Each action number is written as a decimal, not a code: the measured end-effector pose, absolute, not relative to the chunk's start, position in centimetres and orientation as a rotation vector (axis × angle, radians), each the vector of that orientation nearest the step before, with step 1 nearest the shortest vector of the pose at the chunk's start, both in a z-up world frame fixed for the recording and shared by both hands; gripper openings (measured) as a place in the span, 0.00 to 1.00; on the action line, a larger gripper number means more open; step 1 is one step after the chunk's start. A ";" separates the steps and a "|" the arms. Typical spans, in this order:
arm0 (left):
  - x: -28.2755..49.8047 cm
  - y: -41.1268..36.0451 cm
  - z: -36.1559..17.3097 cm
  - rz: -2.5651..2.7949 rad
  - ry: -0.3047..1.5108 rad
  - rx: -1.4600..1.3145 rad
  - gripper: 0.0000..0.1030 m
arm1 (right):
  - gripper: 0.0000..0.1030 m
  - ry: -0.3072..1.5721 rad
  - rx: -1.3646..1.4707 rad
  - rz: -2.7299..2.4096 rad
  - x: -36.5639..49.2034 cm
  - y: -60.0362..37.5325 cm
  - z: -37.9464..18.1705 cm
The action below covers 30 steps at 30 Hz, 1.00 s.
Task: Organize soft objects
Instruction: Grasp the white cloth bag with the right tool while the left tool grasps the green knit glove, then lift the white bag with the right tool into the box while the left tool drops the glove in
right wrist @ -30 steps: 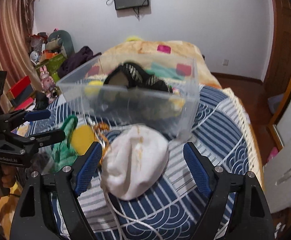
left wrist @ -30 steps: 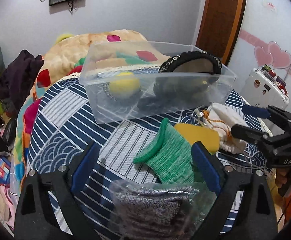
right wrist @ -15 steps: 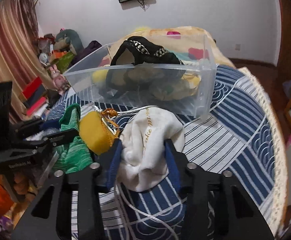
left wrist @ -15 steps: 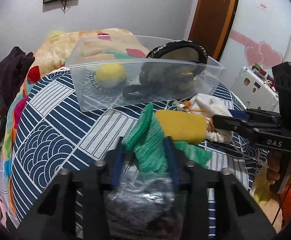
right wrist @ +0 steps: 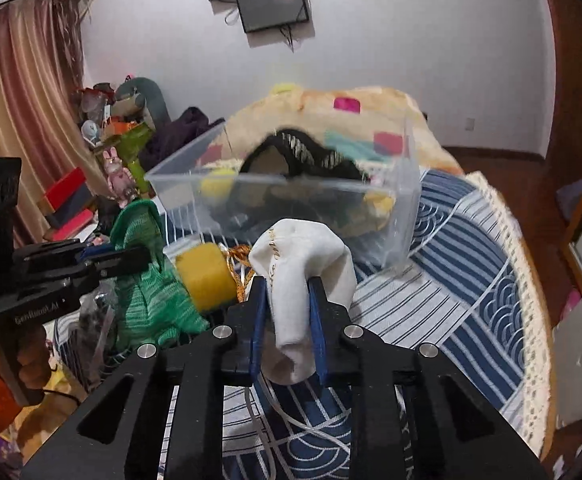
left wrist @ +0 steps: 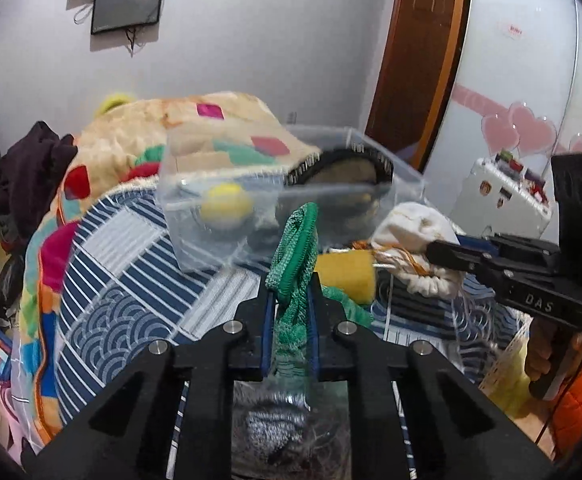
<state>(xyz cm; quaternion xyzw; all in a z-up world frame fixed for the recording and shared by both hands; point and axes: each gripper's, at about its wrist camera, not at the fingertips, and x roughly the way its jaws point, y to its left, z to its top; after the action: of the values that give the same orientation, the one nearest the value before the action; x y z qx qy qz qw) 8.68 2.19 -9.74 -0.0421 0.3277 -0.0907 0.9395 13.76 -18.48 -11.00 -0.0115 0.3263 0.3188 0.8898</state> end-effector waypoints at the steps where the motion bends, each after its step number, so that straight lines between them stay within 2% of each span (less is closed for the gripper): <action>1: 8.7 2.3 -9.3 -0.183 0.658 -0.086 0.13 | 0.18 0.669 -0.021 0.663 13.7 -18.6 -10.7; 17: 9.6 3.4 -2.3 -0.130 0.463 -0.074 0.13 | 0.18 0.461 0.015 0.612 14.4 -20.0 -4.5; 30: 14.7 3.5 -1.0 -0.051 0.423 -0.066 0.13 | 0.18 0.374 -0.005 0.563 18.5 -17.6 -2.0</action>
<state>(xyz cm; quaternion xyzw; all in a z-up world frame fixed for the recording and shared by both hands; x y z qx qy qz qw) 14.66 3.51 -1.00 -0.0326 0.2101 -0.0254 0.9768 18.55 -17.63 -1.98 -0.0022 0.1837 0.2762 0.9434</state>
